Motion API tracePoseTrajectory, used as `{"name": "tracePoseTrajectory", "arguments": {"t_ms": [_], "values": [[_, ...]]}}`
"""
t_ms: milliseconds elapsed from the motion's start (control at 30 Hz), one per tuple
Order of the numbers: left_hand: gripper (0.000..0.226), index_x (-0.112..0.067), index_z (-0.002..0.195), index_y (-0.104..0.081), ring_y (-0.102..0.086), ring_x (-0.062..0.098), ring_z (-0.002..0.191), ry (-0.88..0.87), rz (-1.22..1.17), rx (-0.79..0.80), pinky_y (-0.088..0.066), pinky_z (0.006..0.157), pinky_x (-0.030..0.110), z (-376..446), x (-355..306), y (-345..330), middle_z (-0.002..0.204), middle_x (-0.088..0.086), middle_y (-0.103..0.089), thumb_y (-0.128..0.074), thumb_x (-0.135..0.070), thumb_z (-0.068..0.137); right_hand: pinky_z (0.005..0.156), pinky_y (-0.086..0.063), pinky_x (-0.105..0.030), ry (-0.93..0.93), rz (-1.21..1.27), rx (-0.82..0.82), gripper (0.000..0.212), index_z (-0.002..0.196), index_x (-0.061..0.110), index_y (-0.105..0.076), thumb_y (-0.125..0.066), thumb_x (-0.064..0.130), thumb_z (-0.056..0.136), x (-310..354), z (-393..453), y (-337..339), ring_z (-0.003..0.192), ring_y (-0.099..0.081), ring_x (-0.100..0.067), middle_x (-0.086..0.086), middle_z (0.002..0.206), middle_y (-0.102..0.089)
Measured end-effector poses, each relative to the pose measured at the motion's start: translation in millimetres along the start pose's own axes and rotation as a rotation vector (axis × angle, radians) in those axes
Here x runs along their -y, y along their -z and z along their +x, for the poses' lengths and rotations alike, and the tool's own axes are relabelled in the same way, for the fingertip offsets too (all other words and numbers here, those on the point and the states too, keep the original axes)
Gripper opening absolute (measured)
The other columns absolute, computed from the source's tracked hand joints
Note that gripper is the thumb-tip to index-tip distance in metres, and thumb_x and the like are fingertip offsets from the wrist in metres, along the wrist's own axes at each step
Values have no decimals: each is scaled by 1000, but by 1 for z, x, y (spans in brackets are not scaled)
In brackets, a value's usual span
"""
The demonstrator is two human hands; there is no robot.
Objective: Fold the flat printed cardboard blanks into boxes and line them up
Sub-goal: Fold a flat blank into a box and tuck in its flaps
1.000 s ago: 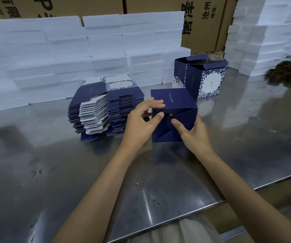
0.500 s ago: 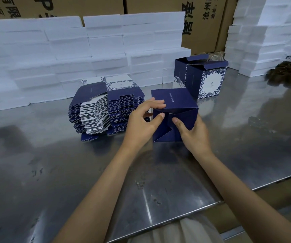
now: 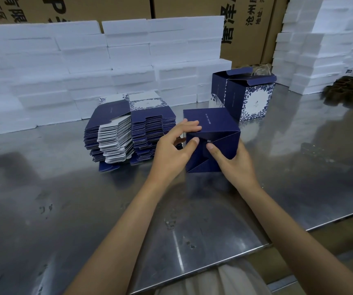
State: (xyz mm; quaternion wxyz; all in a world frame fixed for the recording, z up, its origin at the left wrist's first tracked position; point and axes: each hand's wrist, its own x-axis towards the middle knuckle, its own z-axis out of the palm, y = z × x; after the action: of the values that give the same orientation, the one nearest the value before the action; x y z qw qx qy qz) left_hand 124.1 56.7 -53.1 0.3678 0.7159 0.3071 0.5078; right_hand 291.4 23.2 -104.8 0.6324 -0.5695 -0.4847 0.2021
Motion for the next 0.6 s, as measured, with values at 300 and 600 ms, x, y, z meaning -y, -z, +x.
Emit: {"name": "tracePoseTrajectory", "arguments": {"t_ms": [300, 600], "values": [[27, -24, 128, -60, -55, 7, 127, 222, -192, -216, -44, 111, 43, 2, 4, 5, 133, -8, -60, -56, -19, 102, 93, -48, -13, -73, 245, -46, 49, 133, 32, -59, -62, 60, 93, 18, -6, 4, 117, -62, 5, 19, 126, -68], [62, -34, 142, -51, -40, 9, 139, 77, 27, 33, -50, 103, 42, -4, 14, -2, 151, -7, -42, -67, -5, 90, 85, -47, -26, -56, 214, 207, 72, 128, 42, -60, -46, 10, 65, 12, -10, 23, 99, -60, -10, 6, 111, -70]]}}
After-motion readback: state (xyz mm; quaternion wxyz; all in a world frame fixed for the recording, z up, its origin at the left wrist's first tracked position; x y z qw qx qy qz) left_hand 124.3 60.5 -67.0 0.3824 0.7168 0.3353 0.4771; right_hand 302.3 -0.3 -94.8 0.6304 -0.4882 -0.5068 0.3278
